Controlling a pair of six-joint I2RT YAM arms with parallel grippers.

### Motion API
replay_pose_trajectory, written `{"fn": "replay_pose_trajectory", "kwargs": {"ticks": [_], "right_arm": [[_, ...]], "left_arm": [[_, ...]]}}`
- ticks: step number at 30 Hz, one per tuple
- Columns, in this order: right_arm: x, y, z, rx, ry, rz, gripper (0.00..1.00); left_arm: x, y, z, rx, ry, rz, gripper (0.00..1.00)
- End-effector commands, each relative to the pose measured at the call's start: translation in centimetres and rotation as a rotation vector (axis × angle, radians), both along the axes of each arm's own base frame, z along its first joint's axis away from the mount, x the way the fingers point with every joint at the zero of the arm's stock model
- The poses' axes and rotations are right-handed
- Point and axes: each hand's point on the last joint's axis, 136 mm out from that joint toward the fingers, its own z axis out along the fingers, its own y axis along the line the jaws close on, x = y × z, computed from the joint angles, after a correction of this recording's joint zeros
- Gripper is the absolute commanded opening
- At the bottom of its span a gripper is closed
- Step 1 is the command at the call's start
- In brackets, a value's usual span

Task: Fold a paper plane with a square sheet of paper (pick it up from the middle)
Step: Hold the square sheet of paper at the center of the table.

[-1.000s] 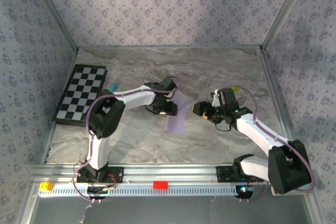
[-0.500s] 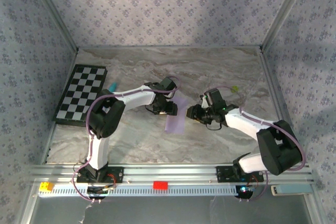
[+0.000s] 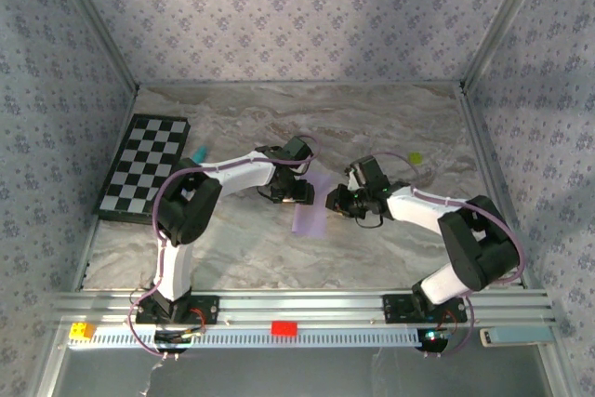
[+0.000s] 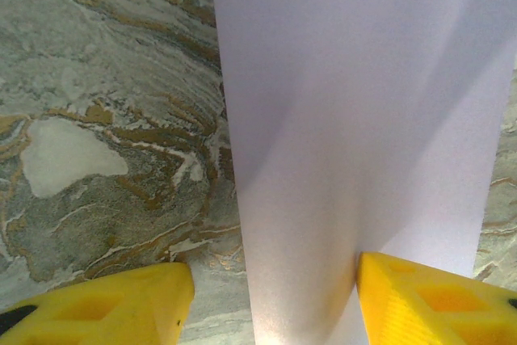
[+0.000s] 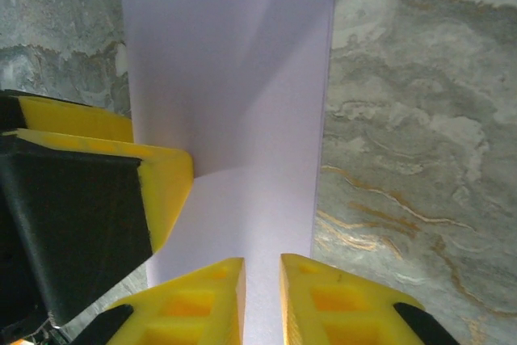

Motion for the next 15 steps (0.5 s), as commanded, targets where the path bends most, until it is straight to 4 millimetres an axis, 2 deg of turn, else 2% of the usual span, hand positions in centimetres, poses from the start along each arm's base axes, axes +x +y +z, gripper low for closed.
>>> {"fn": "replay_pose_trajectory", "kwargs": {"ticks": [1, 6, 9, 15], "right_arm": [[1.3, 1.1, 0.9, 0.032, -0.025, -0.01, 0.16], [2.0, 2.0, 0.3, 0.033, -0.006, -0.006, 0.03], [2.3, 2.6, -0.1, 0.031, 0.005, -0.001, 0.0], [2.6, 3.4, -1.1, 0.024, 0.032, 0.012, 0.0]], "left_arm": [[-1.1, 1.4, -5.2, 0.094, 0.056, -0.005, 0.59], [-1.1, 1.4, -5.2, 0.094, 0.057, -0.006, 0.59], [-1.1, 1.3, -5.2, 0.093, 0.056, -0.007, 0.59], [-1.1, 1.2, -5.3, 0.092, 0.056, -0.008, 0.59]]}}
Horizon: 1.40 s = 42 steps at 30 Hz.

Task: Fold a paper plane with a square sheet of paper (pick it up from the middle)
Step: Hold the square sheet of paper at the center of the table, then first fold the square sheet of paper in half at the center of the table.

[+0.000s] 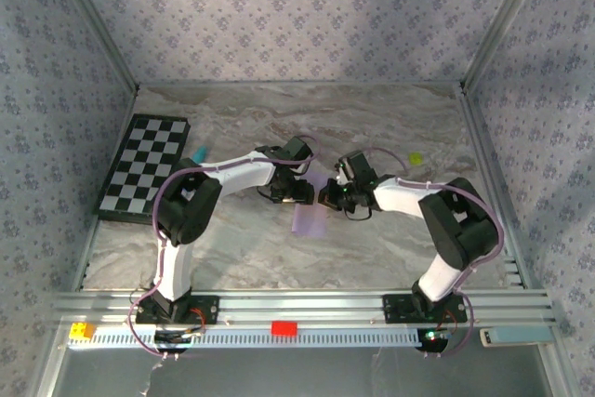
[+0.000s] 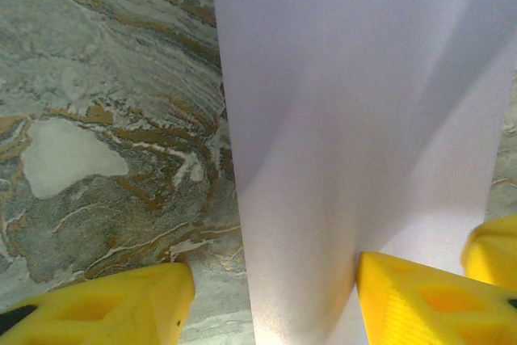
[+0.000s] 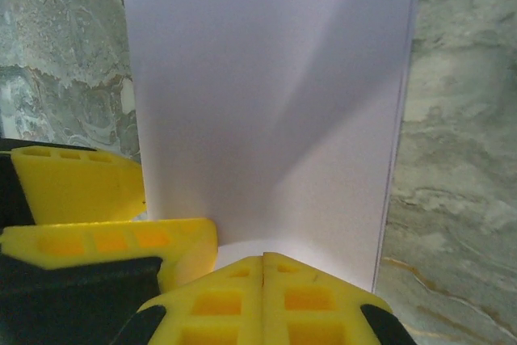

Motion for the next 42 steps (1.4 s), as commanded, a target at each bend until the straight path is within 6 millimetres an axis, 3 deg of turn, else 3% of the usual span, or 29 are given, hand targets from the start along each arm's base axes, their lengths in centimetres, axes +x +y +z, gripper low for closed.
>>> {"fn": "replay_pose_trajectory", "kwargs": {"ticks": [1, 9, 13, 21, 25, 30, 36, 42], "right_arm": [[0.3, 0.8, -0.1, 0.01, 0.012, 0.009, 0.0], [-1.9, -1.7, -4.4, -0.119, 0.11, 0.013, 0.0], [-2.6, -3.2, -5.3, -0.157, 0.116, 0.056, 0.0], [-2.1, -3.7, -4.0, -0.119, 0.099, 0.278, 0.0], [-1.8, -3.7, -3.9, -0.104, 0.113, 0.32, 0.0], [-1.6, -4.1, -4.1, -0.134, 0.124, 0.312, 0.0], [-1.8, -4.6, -4.7, -0.158, 0.142, 0.279, 0.0], [-1.8, -5.0, -4.7, -0.167, 0.141, 0.261, 0.0]], "left_arm": [[-1.1, 1.2, -5.3, 0.092, 0.056, -0.008, 0.59], [-1.0, 1.1, -5.1, 0.086, 0.052, -0.003, 0.59], [-0.7, 0.5, -3.7, 0.043, 0.034, 0.02, 0.6], [1.5, -0.8, 4.1, -0.151, -0.102, 0.136, 0.66], [1.9, -1.0, 6.7, -0.275, -0.125, 0.183, 0.65], [1.4, -3.2, 8.6, -0.478, -0.094, 0.162, 0.39], [0.9, -5.6, 7.7, -0.622, -0.005, 0.153, 0.01], [0.6, -5.8, 5.6, -0.62, 0.038, 0.16, 0.0]]}}
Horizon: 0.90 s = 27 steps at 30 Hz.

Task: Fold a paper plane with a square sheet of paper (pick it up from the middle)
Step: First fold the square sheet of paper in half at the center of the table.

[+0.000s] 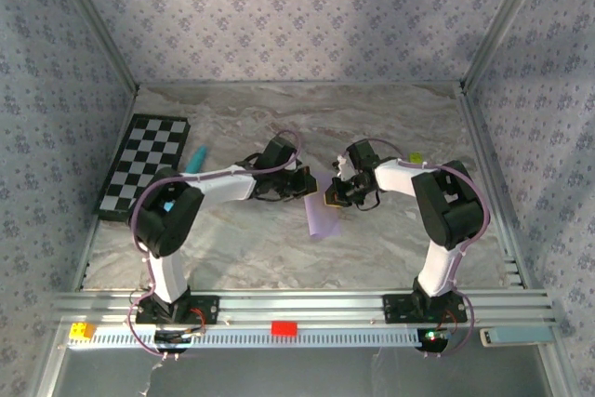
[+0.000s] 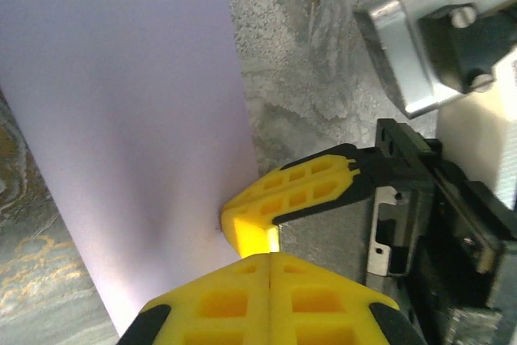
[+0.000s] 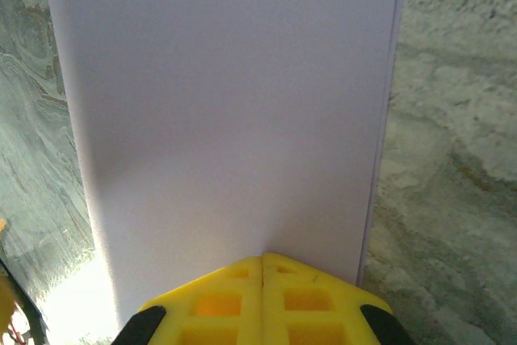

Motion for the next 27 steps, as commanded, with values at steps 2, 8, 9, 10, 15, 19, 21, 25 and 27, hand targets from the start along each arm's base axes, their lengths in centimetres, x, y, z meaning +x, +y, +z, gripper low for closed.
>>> {"fn": "replay_pose_trajectory", "kwargs": {"ticks": [2, 8, 9, 10, 15, 19, 21, 25, 27], "right_arm": [[-2.2, -2.6, -2.9, -0.123, 0.103, -0.038, 0.0], [-2.3, -2.7, -3.0, -0.126, 0.107, -0.042, 0.0], [-2.4, -2.7, -3.0, -0.126, 0.109, -0.043, 0.0], [-2.4, -2.8, -3.0, -0.125, 0.109, -0.046, 0.0], [-2.6, -2.9, -3.2, -0.129, 0.116, -0.051, 0.0], [-2.8, -3.0, -3.4, -0.134, 0.121, -0.059, 0.0], [-2.9, -3.1, -3.5, -0.136, 0.12, -0.065, 0.0], [-2.9, -3.1, -3.5, -0.135, 0.119, -0.073, 0.0], [-2.9, -3.2, -3.4, -0.136, 0.116, -0.077, 0.0]], "left_arm": [[-0.2, -0.8, -0.4, -0.052, 0.019, -0.022, 0.0], [-0.9, 0.5, -2.8, 0.029, 0.04, -0.02, 0.0], [-1.0, 0.8, -3.3, 0.05, 0.04, -0.021, 0.0], [-1.1, 1.1, -3.7, 0.067, 0.04, -0.022, 0.0], [-1.7, 2.9, -6.3, 0.145, 0.048, -0.01, 0.0], [-2.2, 4.1, -7.8, 0.204, 0.056, -0.009, 0.0], [-2.4, 4.7, -8.2, 0.234, 0.052, -0.007, 0.0], [-2.0, 4.4, -7.1, 0.21, 0.04, -0.009, 0.0], [-1.7, 3.6, -5.4, 0.166, 0.033, 0.001, 0.0]]}}
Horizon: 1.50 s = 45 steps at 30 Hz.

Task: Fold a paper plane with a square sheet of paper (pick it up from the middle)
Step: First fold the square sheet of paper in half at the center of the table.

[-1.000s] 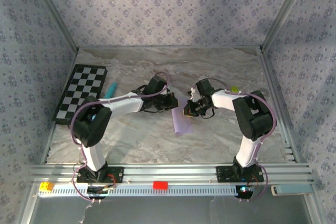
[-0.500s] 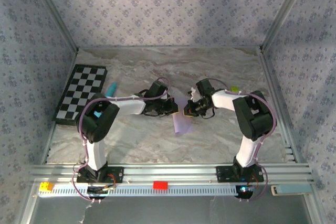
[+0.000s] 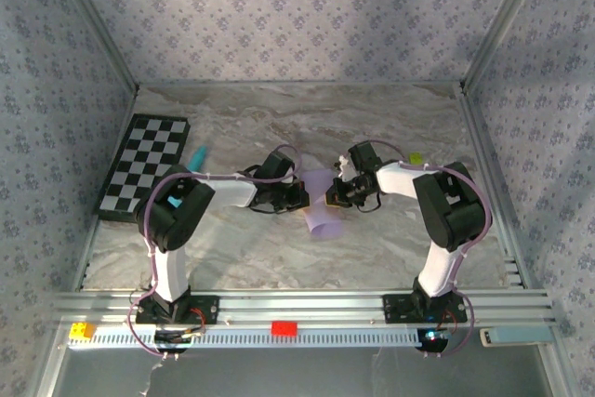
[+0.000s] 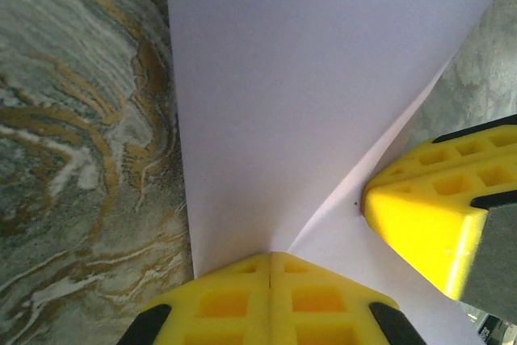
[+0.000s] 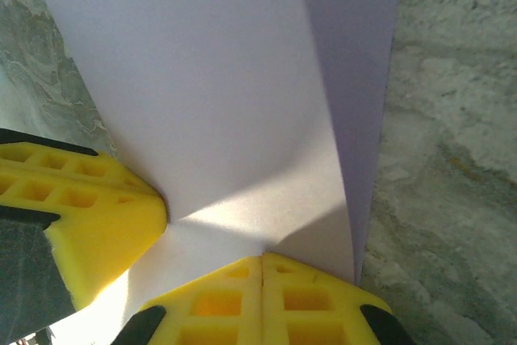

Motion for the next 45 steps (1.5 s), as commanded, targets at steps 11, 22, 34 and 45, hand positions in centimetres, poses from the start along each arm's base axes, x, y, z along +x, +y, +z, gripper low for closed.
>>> {"fn": "replay_pose_trajectory", "kwargs": {"ticks": [11, 22, 34, 45], "right_arm": [[-2.8, -3.2, -3.4, -0.159, 0.123, -0.057, 0.0], [-3.0, -3.4, -3.7, -0.17, 0.134, -0.057, 0.0], [-3.0, -3.5, -3.7, -0.175, 0.136, -0.063, 0.0], [-3.1, -3.6, -3.7, -0.178, 0.136, -0.065, 0.0]], "left_arm": [[-1.5, -1.5, 2.5, -0.111, 0.099, 0.038, 0.0], [-3.8, 1.3, -2.2, 0.041, 0.155, 0.043, 0.0], [-2.6, -1.4, 3.3, -0.072, 0.077, 0.024, 0.0], [-4.6, -0.8, 0.2, -0.031, 0.135, 0.026, 0.0]]}}
